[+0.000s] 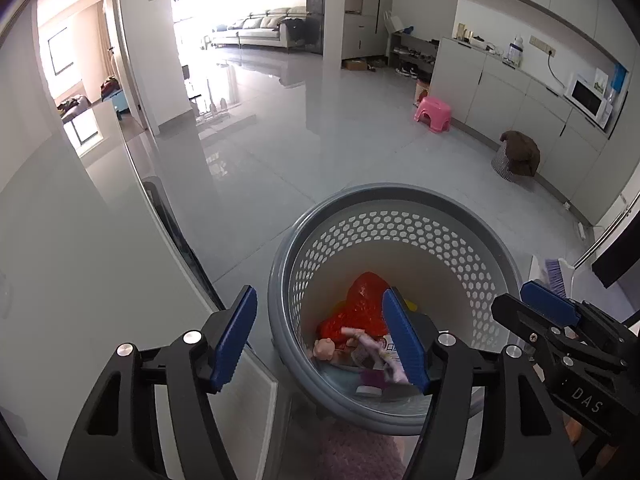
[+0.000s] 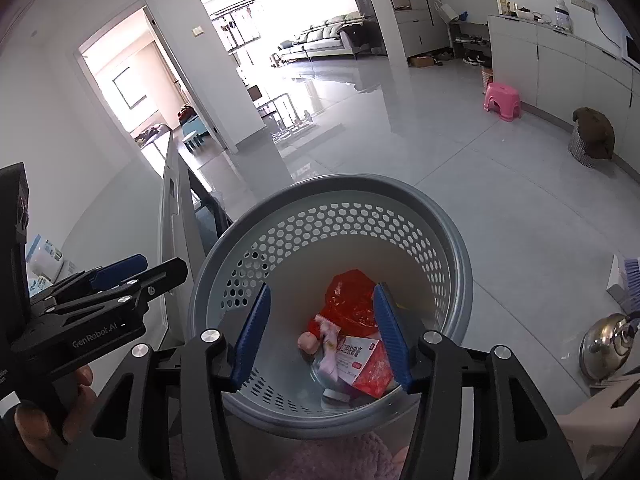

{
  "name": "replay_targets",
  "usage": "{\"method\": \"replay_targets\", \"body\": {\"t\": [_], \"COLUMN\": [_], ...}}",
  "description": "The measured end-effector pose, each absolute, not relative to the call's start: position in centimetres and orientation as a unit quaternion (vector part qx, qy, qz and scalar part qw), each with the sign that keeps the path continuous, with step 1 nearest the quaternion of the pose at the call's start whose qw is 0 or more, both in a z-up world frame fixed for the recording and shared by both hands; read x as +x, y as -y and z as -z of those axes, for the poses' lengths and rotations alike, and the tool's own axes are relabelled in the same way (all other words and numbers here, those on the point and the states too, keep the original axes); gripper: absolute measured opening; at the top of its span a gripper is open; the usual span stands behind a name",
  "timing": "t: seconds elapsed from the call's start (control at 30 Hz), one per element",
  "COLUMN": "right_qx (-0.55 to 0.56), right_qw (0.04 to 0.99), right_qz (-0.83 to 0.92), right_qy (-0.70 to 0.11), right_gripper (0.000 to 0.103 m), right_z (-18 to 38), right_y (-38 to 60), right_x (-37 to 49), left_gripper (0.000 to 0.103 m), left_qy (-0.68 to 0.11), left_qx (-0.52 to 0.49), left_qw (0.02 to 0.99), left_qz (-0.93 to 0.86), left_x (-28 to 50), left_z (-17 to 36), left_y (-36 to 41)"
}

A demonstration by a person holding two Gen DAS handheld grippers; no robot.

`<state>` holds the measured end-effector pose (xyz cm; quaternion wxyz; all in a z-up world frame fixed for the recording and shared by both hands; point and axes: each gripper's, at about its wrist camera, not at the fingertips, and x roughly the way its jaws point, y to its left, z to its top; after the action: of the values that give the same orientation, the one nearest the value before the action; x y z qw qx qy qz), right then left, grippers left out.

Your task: Collect trash

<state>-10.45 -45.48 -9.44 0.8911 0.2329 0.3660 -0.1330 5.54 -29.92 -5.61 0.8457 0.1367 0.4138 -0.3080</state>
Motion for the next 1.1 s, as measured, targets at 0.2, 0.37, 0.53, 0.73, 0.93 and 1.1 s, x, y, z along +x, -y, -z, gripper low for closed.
{"method": "replay_targets", "body": {"t": [0.2, 0.37, 0.53, 0.73, 0.93, 1.1], "right_qx": [0.226, 0.225, 0.221, 0.215, 0.215, 0.211], "right_qw": [0.893, 0.893, 0.896, 0.898, 0.899, 0.901], "right_qz": [0.140, 0.142, 0.146, 0.148, 0.148, 0.148], "right_qy": [-0.363, -0.362, -0.358, -0.354, -0.353, -0.349], "right_gripper": [0.060, 0.062, 0.067, 0.072, 0.074, 0.077], "right_z": [9.1, 8.8, 8.4, 7.8, 7.7, 7.4], "right_y": [45.0, 44.9, 44.5, 43.9, 43.5, 43.3], "right_x": [-11.0, -11.3, -11.9, -12.3, -12.5, -12.8], "left_gripper": [0.072, 0.075, 0.082, 0.093, 0.096, 0.096], "left_qy": [-0.406, -0.403, -0.394, -0.383, -0.380, -0.380], "left_qx": [0.135, 0.133, 0.130, 0.127, 0.129, 0.129], "left_qw": [0.850, 0.853, 0.859, 0.868, 0.871, 0.874], "left_qz": [0.306, 0.305, 0.301, 0.291, 0.282, 0.276], "left_x": [5.0, 4.8, 4.4, 4.0, 3.8, 3.8], "left_z": [5.0, 4.6, 4.0, 3.2, 2.8, 2.6], "left_y": [29.6, 29.4, 28.9, 27.9, 27.2, 26.8]}}
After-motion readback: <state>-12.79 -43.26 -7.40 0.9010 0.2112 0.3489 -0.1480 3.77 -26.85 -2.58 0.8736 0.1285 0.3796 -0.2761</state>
